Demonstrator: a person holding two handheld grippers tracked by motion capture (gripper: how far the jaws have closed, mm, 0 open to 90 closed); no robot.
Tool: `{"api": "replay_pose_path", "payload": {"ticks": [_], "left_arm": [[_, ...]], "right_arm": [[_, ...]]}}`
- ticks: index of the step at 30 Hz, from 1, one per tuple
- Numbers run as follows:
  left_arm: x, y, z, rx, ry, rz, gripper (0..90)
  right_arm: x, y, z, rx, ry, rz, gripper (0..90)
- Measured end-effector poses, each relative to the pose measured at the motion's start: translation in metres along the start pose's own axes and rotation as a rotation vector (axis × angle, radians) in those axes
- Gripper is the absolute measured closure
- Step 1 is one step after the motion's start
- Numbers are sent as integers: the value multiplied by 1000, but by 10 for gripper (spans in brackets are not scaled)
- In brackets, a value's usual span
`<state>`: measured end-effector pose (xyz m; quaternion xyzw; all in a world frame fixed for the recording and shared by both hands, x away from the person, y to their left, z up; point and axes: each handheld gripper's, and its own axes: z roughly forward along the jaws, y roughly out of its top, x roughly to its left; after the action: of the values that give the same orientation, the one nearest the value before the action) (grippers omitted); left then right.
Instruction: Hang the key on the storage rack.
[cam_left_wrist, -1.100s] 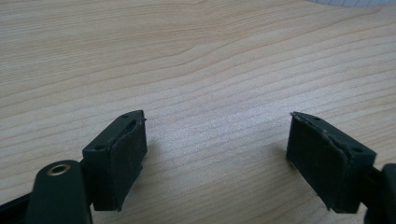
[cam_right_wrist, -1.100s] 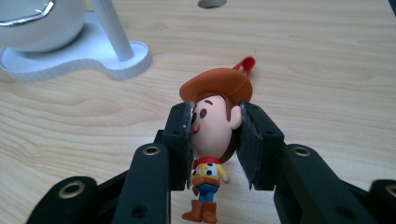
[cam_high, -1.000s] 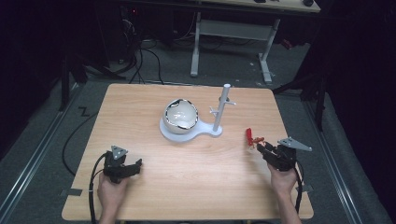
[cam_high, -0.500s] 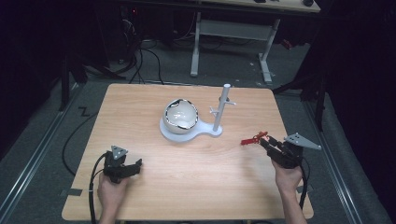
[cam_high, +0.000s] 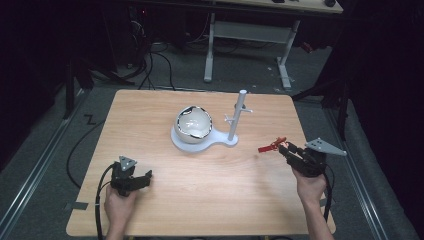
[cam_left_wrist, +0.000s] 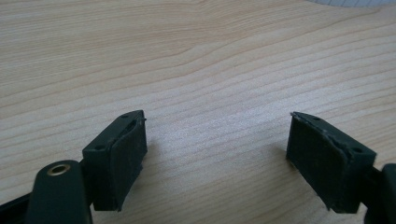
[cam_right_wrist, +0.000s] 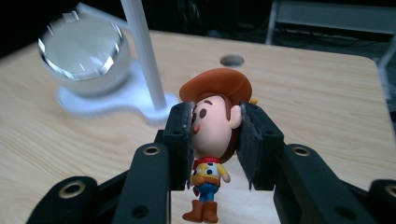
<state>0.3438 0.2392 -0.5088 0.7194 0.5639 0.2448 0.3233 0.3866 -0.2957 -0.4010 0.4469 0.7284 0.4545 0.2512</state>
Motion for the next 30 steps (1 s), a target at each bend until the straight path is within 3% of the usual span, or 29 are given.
{"api": "replay_pose_path", "payload": {"ticks": [2, 4, 5, 8, 9, 12, 18, 30], "left_arm": [[0, 0, 0, 0, 0, 0, 206], [0, 0, 0, 1, 1, 1, 205], [0, 0, 0, 1, 1, 1, 205], [0, 0, 0, 1, 1, 1, 205], [0, 0, 0, 1, 1, 1, 205], [0, 0, 0, 1, 1, 1, 205], [0, 0, 0, 1, 1, 1, 206], [0, 0, 0, 0, -1, 0, 205]], "right_arm": [[-2, 0, -3, -31, 32, 32, 665], [-2, 1, -2, -27, 42, 36, 665], [1, 3, -2, -18, 39, 11, 665], [-2, 3, -3, -48, 69, 49, 666], [2, 5, -1, -26, 51, 16, 666], [1, 6, -1, -52, 83, 42, 665], [9, 16, 1, -51, 78, 4, 665], [17, 56, 8, -107, 109, -11, 665]]}}
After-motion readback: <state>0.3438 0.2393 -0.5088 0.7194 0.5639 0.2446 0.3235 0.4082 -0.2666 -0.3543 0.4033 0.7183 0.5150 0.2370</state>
